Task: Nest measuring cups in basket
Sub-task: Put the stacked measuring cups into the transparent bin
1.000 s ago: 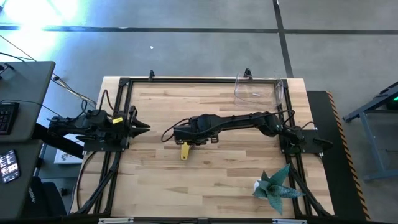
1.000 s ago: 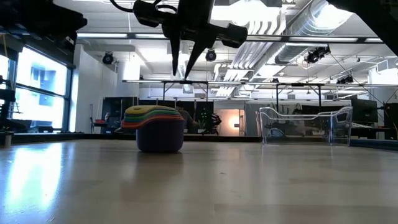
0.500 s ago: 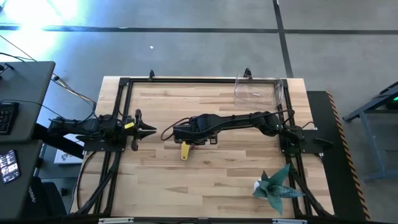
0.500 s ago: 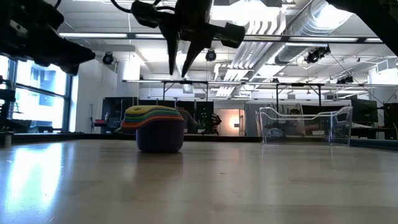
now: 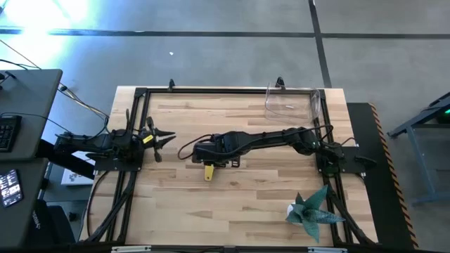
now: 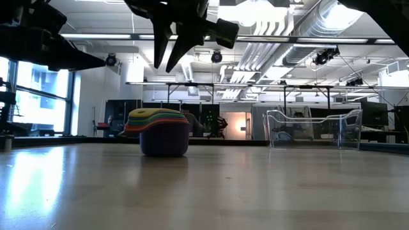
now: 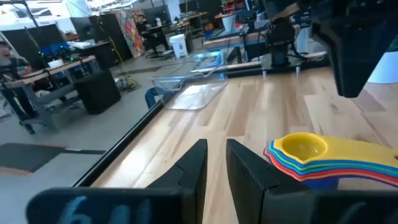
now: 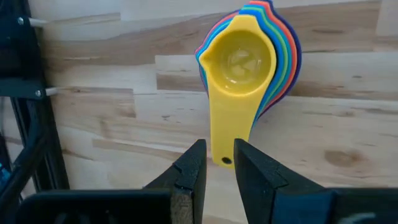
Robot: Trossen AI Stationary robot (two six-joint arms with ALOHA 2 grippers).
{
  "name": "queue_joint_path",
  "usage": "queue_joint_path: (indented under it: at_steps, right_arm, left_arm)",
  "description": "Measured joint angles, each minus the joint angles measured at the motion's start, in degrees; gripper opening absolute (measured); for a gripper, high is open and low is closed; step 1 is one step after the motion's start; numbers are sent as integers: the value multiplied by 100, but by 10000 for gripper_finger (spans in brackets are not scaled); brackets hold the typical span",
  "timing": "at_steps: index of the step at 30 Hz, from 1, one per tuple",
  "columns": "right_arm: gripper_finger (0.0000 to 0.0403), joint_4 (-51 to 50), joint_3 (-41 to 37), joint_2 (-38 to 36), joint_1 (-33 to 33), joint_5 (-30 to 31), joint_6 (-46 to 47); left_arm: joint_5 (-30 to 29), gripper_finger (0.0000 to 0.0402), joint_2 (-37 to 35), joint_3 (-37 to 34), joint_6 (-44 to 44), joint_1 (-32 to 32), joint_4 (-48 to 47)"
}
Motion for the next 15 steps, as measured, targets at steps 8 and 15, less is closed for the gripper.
queue_joint_path:
  at_steps: [8,15]
  right_arm:
    - [73,-4,0,0,143,62,-4]
    - [73,-4,0,0,211,245,-18]
  left_arm:
    - [-2,48,0,2,-290,0,0]
    - [0,48,2,2,-378,0,0]
